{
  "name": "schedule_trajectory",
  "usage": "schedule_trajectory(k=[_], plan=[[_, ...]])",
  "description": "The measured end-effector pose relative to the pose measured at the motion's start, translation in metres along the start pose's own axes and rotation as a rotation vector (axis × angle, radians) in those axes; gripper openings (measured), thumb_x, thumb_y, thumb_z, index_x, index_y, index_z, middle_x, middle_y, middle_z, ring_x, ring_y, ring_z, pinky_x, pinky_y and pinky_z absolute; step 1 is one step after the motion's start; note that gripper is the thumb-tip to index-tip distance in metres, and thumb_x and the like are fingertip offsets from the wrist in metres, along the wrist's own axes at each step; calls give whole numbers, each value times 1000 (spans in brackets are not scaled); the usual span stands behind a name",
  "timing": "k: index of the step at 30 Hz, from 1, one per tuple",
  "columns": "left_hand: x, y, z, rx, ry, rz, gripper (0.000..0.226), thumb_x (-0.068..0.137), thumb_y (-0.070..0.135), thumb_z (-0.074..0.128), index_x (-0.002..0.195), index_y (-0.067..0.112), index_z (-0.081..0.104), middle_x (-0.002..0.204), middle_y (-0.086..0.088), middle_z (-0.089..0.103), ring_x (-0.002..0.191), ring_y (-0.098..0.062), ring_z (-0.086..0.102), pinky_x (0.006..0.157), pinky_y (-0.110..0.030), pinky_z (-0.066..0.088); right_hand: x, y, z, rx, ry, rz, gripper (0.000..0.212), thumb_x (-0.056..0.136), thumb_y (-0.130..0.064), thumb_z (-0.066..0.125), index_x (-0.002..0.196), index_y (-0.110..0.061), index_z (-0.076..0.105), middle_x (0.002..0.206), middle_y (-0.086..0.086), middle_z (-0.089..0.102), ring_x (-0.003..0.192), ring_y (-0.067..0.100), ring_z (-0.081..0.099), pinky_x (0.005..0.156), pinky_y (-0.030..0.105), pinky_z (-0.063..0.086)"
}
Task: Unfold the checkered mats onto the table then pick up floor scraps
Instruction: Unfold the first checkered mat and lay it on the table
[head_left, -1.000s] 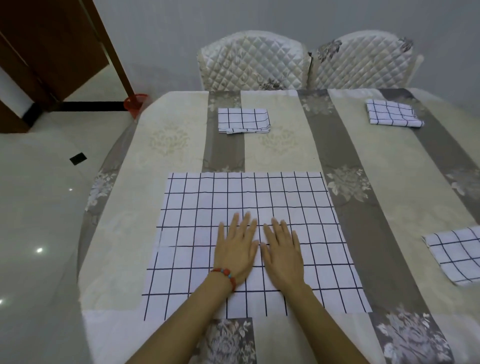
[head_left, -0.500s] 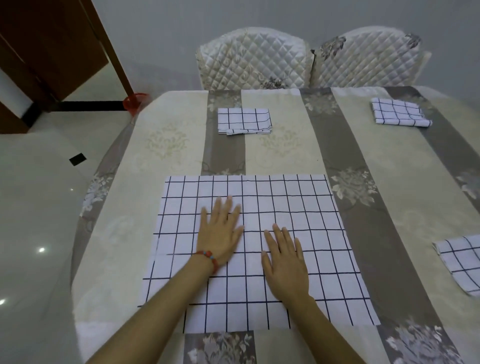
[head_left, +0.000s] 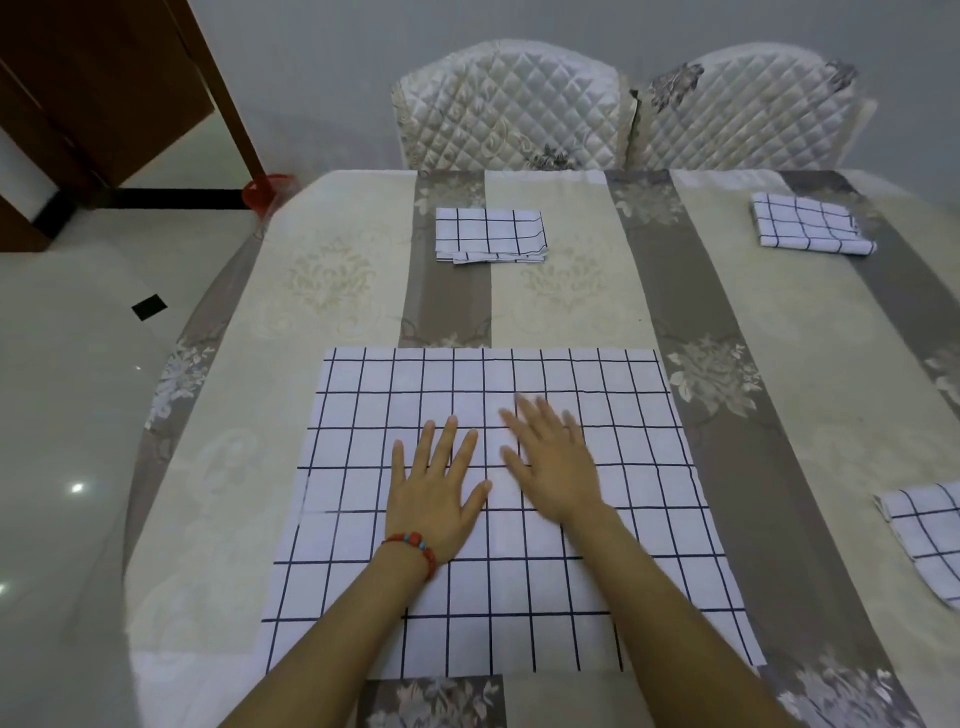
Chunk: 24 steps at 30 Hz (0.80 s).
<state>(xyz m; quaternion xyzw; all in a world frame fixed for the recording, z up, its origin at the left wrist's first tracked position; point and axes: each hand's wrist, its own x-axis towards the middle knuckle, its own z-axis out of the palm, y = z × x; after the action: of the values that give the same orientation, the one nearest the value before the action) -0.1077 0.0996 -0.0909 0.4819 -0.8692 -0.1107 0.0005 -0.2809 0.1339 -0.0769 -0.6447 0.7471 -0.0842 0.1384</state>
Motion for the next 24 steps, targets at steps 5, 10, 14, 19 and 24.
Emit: schedule_trajectory(k=[5,10,14,19,24], plan=[[-1,1,0,-11,-5,6,58,86,61,1,132,38,-26,146,11,-26,136,-18,-28,112,-47,-18,-1,60,-26,55,196,586,55,97,-39,25,146,-15,15,158,8,9,146,24,1,119,47,2],[0,1,1,7,4,7,59,88,59,6,132,37,-26,146,10,-28,134,-18,-30,111,-48,-19,-34,-32,11,44,77,-13,52,96,-43,19,146,-28,13,154,-8,-2,146,15,-1,116,36,-6],[0,1,0,-12,3,1,59,88,60,9,133,38,-23,146,12,-27,136,-16,-27,112,-47,-19,-60,-4,17,5,94,226,55,96,-49,17,145,-34,-1,152,-14,-13,140,7,-18,116,34,-12],[0,-1,-2,-34,-34,15,59,87,61,6,134,37,-22,147,12,-24,136,-15,-27,113,-48,-18,-95,43,-6,16,123,462,54,98,-41,22,147,-27,5,158,-4,-1,144,12,-7,118,37,-7],[-6,4,-11,-44,-40,23,77,77,66,-15,143,28,-6,152,6,-15,142,-17,-17,113,-46,-14,-106,48,-34,166,136,417,48,97,-33,36,142,-17,31,155,5,21,144,19,13,117,37,2]])
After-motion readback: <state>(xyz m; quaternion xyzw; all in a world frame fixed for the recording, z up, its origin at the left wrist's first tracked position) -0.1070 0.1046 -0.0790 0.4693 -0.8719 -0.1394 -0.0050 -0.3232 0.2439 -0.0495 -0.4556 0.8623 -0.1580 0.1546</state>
